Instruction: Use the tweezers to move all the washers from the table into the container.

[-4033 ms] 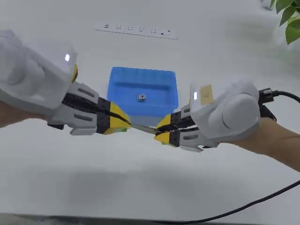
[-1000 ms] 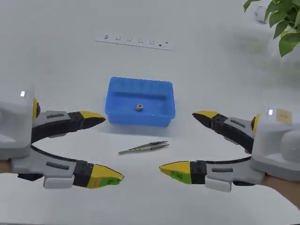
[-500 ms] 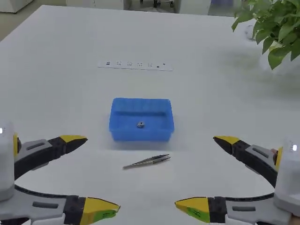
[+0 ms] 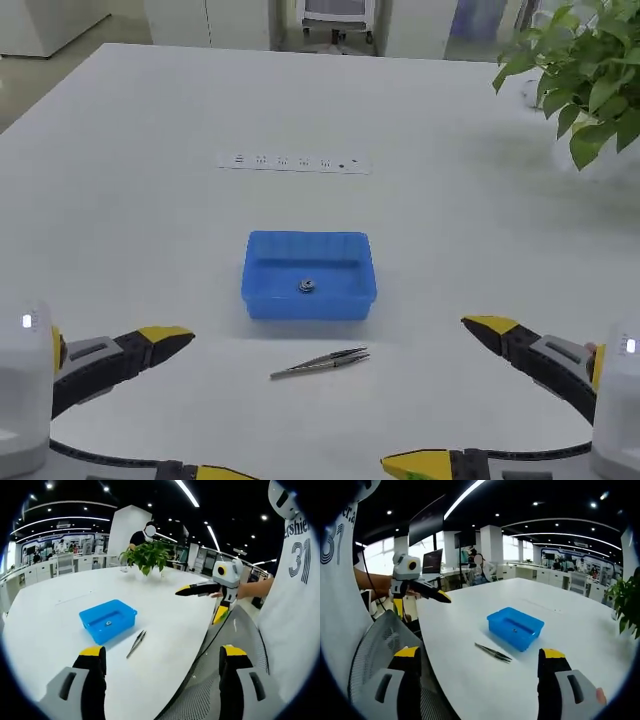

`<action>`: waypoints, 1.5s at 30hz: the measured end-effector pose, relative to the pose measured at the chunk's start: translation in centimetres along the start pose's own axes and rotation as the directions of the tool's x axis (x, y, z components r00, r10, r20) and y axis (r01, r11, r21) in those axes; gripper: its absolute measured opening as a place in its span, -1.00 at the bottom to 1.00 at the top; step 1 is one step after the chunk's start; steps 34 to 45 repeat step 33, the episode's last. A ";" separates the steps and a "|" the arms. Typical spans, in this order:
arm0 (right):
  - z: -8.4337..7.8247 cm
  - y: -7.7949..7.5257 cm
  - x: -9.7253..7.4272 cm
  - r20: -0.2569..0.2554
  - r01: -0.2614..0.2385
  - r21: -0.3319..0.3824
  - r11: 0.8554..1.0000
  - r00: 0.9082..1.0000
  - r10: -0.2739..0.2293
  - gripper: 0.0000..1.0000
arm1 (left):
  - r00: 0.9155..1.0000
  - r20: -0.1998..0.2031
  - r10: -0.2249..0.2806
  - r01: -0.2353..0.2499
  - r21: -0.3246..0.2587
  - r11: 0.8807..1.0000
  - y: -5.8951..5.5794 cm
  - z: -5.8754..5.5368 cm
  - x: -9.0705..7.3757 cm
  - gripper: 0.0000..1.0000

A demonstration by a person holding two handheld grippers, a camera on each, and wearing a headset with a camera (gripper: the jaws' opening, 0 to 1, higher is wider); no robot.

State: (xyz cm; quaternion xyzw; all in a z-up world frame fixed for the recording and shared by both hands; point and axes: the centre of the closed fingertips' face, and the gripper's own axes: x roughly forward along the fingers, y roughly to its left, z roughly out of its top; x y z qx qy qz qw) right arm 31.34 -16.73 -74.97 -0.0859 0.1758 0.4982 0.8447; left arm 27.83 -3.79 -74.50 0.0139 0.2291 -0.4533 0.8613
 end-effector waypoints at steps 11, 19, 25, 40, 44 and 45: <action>-0.4 -0.1 0.1 -0.016 0.016 0.001 1.000 1.000 -0.016 0.93 | 0.999 0.032 0.034 -0.033 -0.020 0.999 0.0 0.3 -0.4 0.99; -0.2 -0.5 -0.2 -0.006 0.033 0.025 0.999 0.999 -0.033 0.94 | 0.999 0.024 0.038 -0.038 -0.032 0.999 -0.2 -0.2 -0.8 0.99; 0.1 -0.4 -0.2 0.010 0.030 0.033 0.999 0.999 -0.031 0.95 | 0.999 0.017 0.033 -0.032 -0.025 0.999 -0.4 -0.2 -0.8 0.99; 0.5 -0.4 -0.4 0.037 0.033 0.053 0.998 0.999 -0.035 1.00 | 1.000 0.015 0.027 -0.027 -0.018 0.999 -0.3 0.3 -0.6 0.99; 0.5 -0.4 -0.4 0.037 0.033 0.053 0.998 0.999 -0.035 1.00 | 1.000 0.015 0.027 -0.027 -0.018 0.999 -0.3 0.3 -0.6 0.99; 0.5 -0.4 -0.4 0.037 0.033 0.053 0.998 0.999 -0.035 1.00 | 1.000 0.015 0.027 -0.027 -0.018 0.999 -0.3 0.3 -0.6 0.99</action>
